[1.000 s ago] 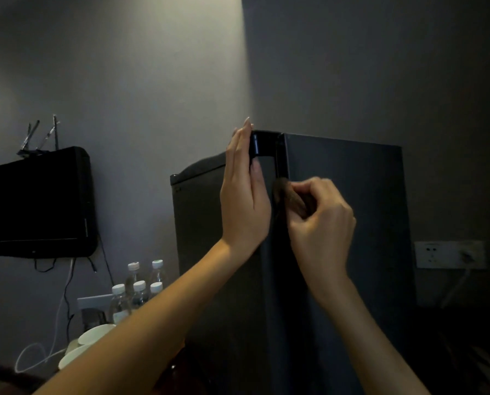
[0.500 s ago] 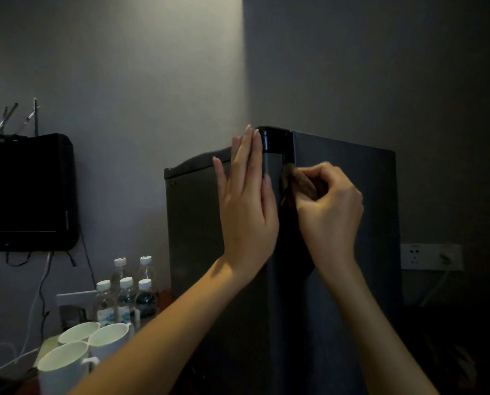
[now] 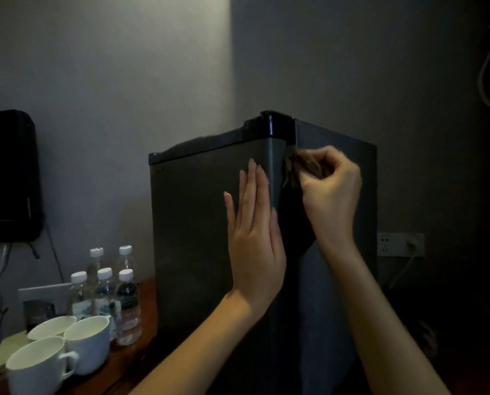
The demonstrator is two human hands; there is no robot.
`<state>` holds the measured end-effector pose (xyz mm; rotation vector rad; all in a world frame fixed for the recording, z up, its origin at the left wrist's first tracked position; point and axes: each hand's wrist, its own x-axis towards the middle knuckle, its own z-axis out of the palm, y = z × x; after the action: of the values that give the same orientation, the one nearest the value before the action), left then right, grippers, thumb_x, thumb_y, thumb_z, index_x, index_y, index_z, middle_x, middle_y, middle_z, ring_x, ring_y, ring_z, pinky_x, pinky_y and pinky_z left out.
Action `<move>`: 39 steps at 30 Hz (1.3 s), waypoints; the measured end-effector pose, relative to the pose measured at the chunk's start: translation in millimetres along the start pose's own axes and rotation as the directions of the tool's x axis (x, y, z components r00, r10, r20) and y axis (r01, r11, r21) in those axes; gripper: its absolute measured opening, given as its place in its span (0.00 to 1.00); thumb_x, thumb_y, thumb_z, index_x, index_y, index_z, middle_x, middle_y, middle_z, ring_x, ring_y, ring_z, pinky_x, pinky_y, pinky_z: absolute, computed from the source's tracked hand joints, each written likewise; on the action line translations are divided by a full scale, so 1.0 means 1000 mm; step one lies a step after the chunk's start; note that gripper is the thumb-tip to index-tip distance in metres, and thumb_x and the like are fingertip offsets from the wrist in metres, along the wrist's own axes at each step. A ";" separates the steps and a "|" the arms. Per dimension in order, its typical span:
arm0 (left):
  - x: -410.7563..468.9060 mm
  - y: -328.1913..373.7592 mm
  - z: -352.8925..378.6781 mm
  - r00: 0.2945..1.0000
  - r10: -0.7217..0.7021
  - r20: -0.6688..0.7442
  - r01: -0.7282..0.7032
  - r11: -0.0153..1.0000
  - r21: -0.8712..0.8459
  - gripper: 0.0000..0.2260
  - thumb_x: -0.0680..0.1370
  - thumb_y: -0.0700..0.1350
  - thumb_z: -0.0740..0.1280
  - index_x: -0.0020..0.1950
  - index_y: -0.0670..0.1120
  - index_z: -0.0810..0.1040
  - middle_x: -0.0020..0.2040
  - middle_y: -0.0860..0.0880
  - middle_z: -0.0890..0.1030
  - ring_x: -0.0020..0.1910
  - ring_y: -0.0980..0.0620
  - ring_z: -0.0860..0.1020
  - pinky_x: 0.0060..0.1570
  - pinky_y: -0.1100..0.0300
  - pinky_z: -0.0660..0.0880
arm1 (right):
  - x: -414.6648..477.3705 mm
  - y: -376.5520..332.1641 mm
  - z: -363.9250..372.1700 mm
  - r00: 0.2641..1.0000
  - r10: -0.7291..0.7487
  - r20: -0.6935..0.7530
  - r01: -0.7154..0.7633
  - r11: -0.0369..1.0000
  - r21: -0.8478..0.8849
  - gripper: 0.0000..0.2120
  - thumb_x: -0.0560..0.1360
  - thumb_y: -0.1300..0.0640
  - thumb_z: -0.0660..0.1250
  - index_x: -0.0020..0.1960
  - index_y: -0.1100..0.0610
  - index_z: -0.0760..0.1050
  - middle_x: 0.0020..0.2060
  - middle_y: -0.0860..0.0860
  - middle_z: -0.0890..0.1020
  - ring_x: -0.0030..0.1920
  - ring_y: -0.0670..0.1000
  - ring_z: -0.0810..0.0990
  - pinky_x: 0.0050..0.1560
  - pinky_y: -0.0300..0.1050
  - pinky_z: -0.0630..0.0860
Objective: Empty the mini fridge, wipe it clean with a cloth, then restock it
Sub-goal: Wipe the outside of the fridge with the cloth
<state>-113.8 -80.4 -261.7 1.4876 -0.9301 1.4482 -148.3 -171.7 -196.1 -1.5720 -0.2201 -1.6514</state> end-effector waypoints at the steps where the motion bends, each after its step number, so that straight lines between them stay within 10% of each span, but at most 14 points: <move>1: -0.004 0.000 0.000 1.000 -0.010 0.000 0.010 1.000 -0.009 0.23 0.83 0.41 0.51 0.77 0.42 0.52 0.79 0.46 0.53 0.78 0.50 0.50 0.77 0.50 0.44 | -0.020 0.008 -0.005 1.000 0.009 0.008 -0.009 1.000 0.003 0.04 0.72 0.60 0.72 0.46 0.55 0.80 0.42 0.49 0.80 0.44 0.46 0.80 0.47 0.52 0.79; 9: -0.015 -0.003 -0.001 0.999 -0.030 0.042 0.032 0.999 -0.038 0.23 0.83 0.41 0.50 0.77 0.39 0.52 0.78 0.46 0.52 0.78 0.50 0.49 0.77 0.50 0.43 | -0.024 0.004 -0.011 0.998 -0.056 0.005 0.057 0.990 -0.126 0.07 0.70 0.64 0.71 0.41 0.54 0.77 0.38 0.49 0.77 0.39 0.43 0.76 0.41 0.36 0.72; 30: -0.086 -0.011 -0.011 0.989 -0.047 0.141 0.053 0.998 -0.039 0.24 0.82 0.41 0.50 0.77 0.40 0.47 0.78 0.46 0.51 0.78 0.48 0.51 0.76 0.48 0.46 | -0.137 0.036 -0.037 0.994 0.079 0.072 -0.072 0.993 -0.093 0.11 0.72 0.69 0.69 0.46 0.54 0.76 0.43 0.48 0.76 0.45 0.43 0.77 0.44 0.33 0.74; 39: -0.111 -0.012 -0.013 0.983 -0.062 0.175 0.070 0.997 -0.040 0.23 0.83 0.44 0.48 0.77 0.40 0.47 0.78 0.46 0.50 0.78 0.48 0.50 0.76 0.49 0.45 | -0.263 0.079 -0.086 0.899 0.328 0.289 -0.177 0.878 -0.445 0.18 0.68 0.70 0.72 0.44 0.47 0.76 0.41 0.41 0.72 0.43 0.37 0.75 0.39 0.31 0.71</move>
<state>-114.2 -69.0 -373.2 1.6142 -1.0018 1.2562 -193.6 -163.5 -480.5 -2.1188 0.1616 -1.2417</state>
